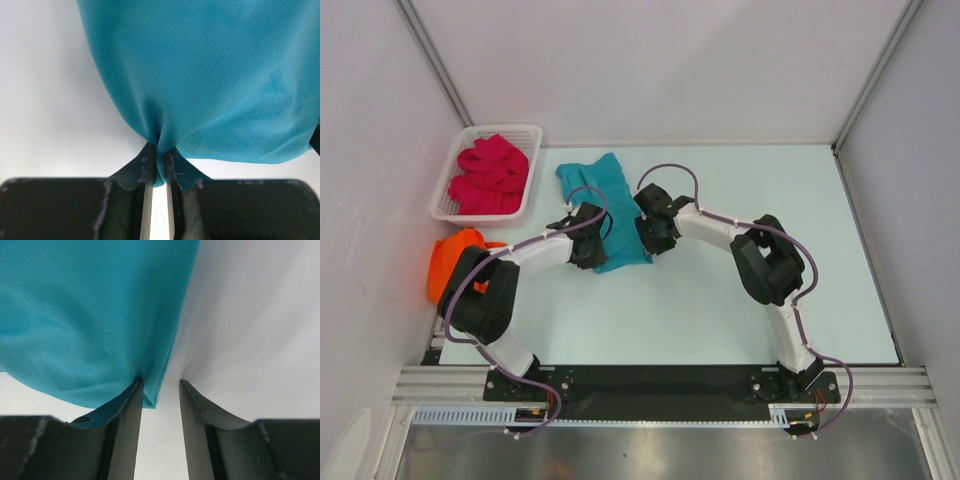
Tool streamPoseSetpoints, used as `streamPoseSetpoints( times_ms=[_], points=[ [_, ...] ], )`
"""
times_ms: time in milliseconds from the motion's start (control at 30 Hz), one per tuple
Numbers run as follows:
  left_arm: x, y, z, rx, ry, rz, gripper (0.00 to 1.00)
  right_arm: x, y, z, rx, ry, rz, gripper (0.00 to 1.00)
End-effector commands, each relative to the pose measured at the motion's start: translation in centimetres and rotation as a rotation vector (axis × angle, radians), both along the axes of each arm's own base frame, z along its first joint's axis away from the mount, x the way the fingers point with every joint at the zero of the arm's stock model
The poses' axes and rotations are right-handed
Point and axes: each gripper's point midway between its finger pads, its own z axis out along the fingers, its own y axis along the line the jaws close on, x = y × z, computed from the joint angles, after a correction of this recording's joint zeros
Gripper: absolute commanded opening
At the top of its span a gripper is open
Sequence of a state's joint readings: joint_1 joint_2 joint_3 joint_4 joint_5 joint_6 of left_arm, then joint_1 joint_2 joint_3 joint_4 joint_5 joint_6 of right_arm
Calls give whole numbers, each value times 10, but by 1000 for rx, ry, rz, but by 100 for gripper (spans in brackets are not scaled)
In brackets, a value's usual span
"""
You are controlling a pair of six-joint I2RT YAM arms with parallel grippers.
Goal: Fold and stack the t-shirts
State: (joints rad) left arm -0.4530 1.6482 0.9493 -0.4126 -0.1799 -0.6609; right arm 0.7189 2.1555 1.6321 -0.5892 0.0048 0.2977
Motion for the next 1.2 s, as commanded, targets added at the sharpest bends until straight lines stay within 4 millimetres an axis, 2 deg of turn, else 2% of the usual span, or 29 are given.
streamPoseSetpoints(
  times_ms=[0,267,367,467,667,733,867,1033,1167],
  points=[
    [2,3,6,5,-21,-10,17,-27,8,-19,8,80,17,40],
    [2,4,5,5,-19,-11,17,-44,14,-31,31,133,37,31],
    [1,5,6,7,-21,-11,17,-50,11,-36,34,148,37,23],
    [0,8,8,9,-23,-8,17,-53,10,-36,44,160,35,0],
    [-2,11,17,5,-40,-7,17,-60,1,-31,30,160,27,0],
    [-6,13,18,7,-36,-8,17,-62,-5,-21,24,143,17,0],
    [-14,14,37,-15,-70,-13,17,-69,-11,0,30,116,6,0],
    [-38,24,55,-37,-85,-3,18,-90,-13,26,35,85,21,0],
    [-65,29,69,-86,-109,-3,18,-123,-10,33,19,87,58,0]
  ],
)
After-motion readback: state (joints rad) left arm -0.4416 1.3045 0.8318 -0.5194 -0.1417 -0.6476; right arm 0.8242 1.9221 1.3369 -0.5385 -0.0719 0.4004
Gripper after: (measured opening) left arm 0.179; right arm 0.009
